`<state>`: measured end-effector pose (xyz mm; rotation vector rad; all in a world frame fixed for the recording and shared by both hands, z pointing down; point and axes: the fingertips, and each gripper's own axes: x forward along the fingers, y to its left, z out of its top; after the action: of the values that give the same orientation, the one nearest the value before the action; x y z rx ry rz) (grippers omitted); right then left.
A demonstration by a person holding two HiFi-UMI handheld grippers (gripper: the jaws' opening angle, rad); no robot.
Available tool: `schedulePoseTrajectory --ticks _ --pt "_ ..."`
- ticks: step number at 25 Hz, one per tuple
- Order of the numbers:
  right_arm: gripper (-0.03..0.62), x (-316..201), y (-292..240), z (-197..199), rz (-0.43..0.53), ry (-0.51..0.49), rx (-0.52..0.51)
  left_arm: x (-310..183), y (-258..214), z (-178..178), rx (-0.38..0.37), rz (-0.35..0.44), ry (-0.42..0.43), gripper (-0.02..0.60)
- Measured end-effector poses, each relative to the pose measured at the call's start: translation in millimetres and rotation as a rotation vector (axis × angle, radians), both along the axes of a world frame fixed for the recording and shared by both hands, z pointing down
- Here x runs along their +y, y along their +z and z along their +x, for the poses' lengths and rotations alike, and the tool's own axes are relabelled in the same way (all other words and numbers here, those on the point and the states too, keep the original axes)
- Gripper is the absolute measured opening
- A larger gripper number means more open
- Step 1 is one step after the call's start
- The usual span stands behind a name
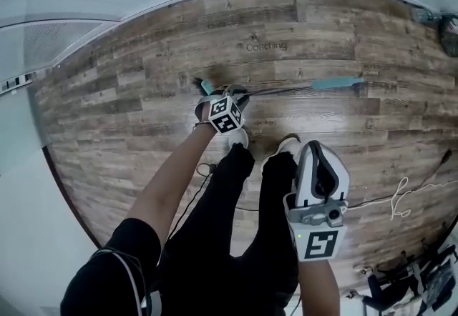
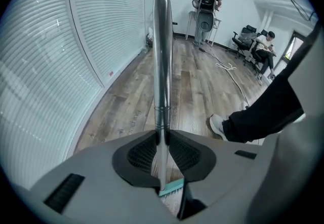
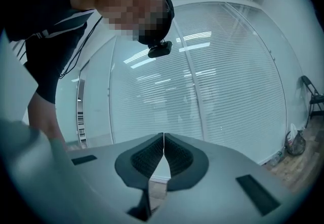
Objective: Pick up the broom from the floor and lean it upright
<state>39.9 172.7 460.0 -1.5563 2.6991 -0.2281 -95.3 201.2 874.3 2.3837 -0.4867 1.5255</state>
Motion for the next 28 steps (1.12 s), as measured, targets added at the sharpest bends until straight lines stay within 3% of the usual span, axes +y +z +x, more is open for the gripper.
schedulePoseTrajectory --ticks 8,15,20,28 --pt "0.020 6.0 -132.8 -25.6 0.086 -0.047 0.026 -12.5 -124.4 15.9 0.045 0.013 -0.090 0.087" --pt "0.020 50.0 -234.3 5.9 0.119 0.086 0.039 -31.5 -221.6 22.4 0.129 0.018 -0.187 0.087" --pt "0.020 75.2 -260.8 10.7 0.142 0.150 0.092 -44.2 -268.4 17.6 0.173 0.023 -0.248 0.087" --pt "0.020 49.8 -283.6 -9.9 0.200 0.160 0.033 -69.0 -304.4 7.6 0.145 0.076 -0.269 0.087"
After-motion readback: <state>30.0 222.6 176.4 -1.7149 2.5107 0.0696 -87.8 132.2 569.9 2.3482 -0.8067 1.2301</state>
